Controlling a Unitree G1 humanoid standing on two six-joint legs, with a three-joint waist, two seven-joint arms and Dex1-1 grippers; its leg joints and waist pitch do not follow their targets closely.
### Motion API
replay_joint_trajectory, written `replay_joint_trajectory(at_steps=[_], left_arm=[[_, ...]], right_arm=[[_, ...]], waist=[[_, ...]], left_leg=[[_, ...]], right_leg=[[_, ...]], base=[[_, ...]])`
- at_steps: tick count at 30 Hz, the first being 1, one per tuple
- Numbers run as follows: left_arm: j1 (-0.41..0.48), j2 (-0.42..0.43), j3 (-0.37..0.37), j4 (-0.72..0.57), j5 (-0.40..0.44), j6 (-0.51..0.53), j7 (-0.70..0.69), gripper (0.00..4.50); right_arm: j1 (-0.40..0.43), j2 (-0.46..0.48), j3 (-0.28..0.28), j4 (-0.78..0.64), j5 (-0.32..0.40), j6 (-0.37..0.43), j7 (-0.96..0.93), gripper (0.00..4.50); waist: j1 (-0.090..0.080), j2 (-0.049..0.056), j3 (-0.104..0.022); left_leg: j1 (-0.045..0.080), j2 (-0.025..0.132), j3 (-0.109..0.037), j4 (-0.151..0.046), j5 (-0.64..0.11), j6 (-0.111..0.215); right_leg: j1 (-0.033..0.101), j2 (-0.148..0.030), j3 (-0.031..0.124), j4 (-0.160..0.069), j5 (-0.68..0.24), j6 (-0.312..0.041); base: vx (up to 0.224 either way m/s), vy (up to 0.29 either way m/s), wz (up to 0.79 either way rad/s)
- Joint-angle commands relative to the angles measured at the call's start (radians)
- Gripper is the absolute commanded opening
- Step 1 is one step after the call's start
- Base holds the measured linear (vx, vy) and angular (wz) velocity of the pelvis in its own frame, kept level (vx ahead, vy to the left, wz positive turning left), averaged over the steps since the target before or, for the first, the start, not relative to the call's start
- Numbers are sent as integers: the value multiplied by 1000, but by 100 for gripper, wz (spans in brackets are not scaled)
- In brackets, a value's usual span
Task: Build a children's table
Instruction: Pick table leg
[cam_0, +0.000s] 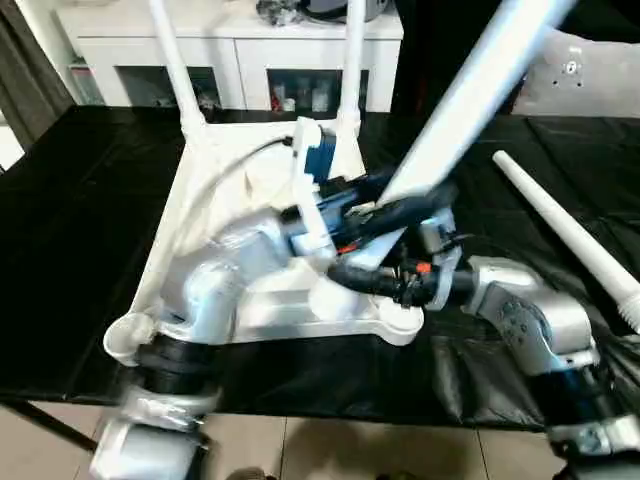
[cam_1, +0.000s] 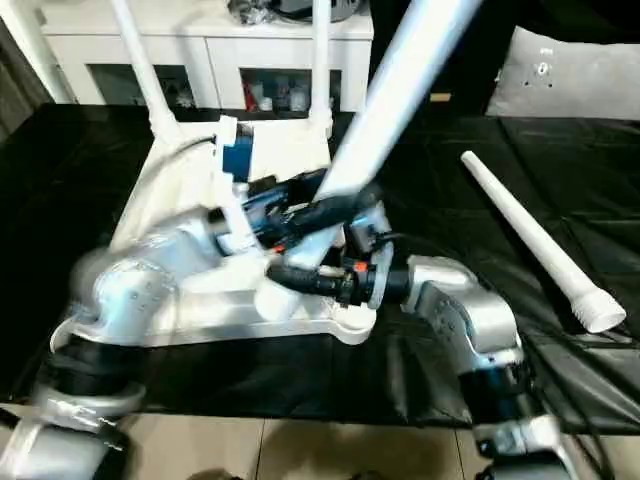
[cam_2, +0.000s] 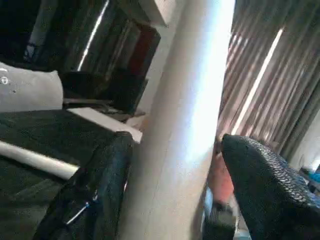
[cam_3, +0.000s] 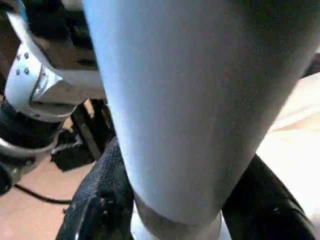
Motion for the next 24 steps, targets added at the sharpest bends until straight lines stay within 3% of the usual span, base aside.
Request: replay_joint_trajectory(at_steps=[1,4,9,11,14,17,18,20,22,24], left_arm=[[-15,-35,-36,-60,-66,14,-15,322],[-22,-59,9,-38,-68,-1,31,322],[-33,-53,48,-12,-52,-23,47,322],[-42,24,102,65,20,-83,53,322],[-24,121,62,111,130,-143,20,322],[9,240,-34,145,270,-216,-38,322],[19,273,-70,155,313,-248,-61,322],[27,300,-98,162,343,-267,-79,322],[47,371,-190,194,427,-329,-139,322],[47,371,-190,194,427,-329,-139,322]], right_arm=[[8,8,14,15,-19,19,-41,189],[39,46,-23,-4,-14,-14,-103,189],[49,41,-39,-24,-12,0,-128,189],[79,6,-70,-78,-9,23,-158,188],[99,-10,-99,-97,-34,2,-203,188],[107,-20,-123,-78,-121,-45,-312,188],[105,-21,-131,-71,-133,-40,-346,188],[103,-25,-135,-67,-150,-39,-376,188],[98,-42,-133,-68,-196,12,-478,188],[98,-42,-133,-68,-196,12,-478,188]], waist=[[2,-16,-73],[1,-13,-71],[1,-11,-71],[0,-10,-71],[-3,-10,-72],[-7,-2,-74],[-8,-5,-74],[-8,1,-74],[-5,-1,-73],[-5,0,-73]], left_leg=[[-14,11,5,-60,-100,77],[-12,13,5,-61,-106,69],[-11,13,3,-63,-107,67],[-9,11,2,-64,-106,67],[-8,8,1,-66,-106,62],[-6,11,-1,-68,-87,39],[-5,10,-2,-69,-84,40],[-3,13,1,-69,-97,29],[-2,14,-1,-72,-96,24],[-1,14,1,-72,-109,18]], right_leg=[[76,-42,32,-79,-266,-178],[71,-42,32,-84,-295,-162],[72,-40,32,-82,-287,-161],[71,-37,32,-86,-282,-152],[72,-35,32,-84,-289,-111],[66,-39,34,-79,-289,-103],[66,-39,34,-82,-290,-102],[65,-41,35,-77,-283,-118],[65,-41,37,-75,-254,-139],[65,-42,38,-73,-254,-141]], base=[[0,0,0],[0,0,0],[0,0,0],[0,0,0],[0,0,0],[0,0,0],[0,0,0],[0,0,0],[0,0,0],[0,0,0]])
